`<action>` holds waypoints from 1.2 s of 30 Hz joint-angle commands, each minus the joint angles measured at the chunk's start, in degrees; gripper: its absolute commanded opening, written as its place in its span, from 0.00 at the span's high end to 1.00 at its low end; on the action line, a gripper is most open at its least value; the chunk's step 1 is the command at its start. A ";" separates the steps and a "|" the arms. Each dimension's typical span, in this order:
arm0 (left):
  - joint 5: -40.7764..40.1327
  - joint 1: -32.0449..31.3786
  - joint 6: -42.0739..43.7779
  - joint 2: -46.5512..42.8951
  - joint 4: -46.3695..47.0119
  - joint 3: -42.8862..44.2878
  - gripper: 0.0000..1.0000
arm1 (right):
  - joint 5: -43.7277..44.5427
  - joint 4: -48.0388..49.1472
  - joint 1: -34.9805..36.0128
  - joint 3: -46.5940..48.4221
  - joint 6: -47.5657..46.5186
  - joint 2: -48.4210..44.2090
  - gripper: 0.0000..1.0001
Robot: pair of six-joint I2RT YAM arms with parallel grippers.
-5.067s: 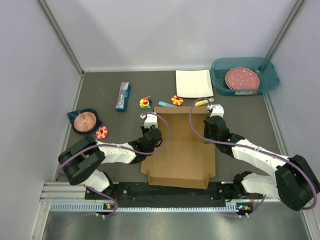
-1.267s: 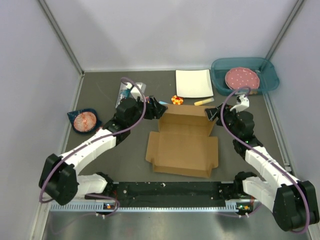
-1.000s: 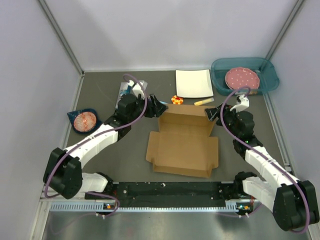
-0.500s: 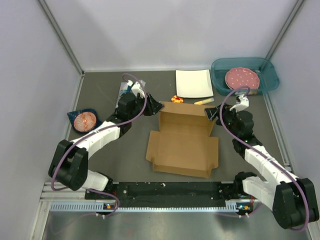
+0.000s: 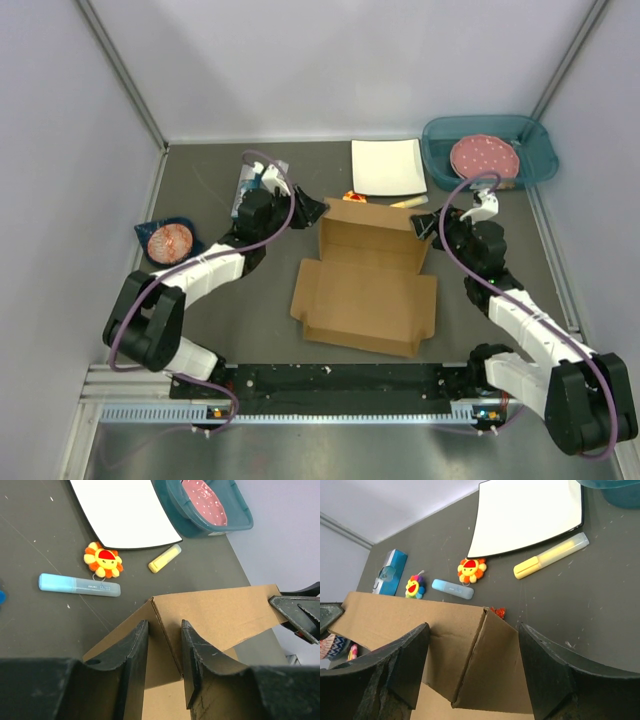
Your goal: Fold the paper box
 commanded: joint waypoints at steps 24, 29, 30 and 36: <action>-3.53 -0.24 -2.55 -6.09 -11.67 -12.81 0.78 | -0.19 -13.79 -0.27 -3.94 -0.53 -6.18 0.52; -3.71 -0.32 -3.52 -7.58 -10.54 -15.36 0.78 | 0.07 -14.05 -0.27 -7.89 2.19 -7.07 0.53; -3.53 -0.41 -3.95 -7.58 -10.01 -16.50 0.78 | -0.01 -14.23 -0.27 -8.51 2.71 -7.07 0.53; -2.65 -0.59 -5.45 -8.02 -7.02 -19.50 0.75 | 0.25 -14.31 -0.27 -11.33 4.21 -7.42 0.51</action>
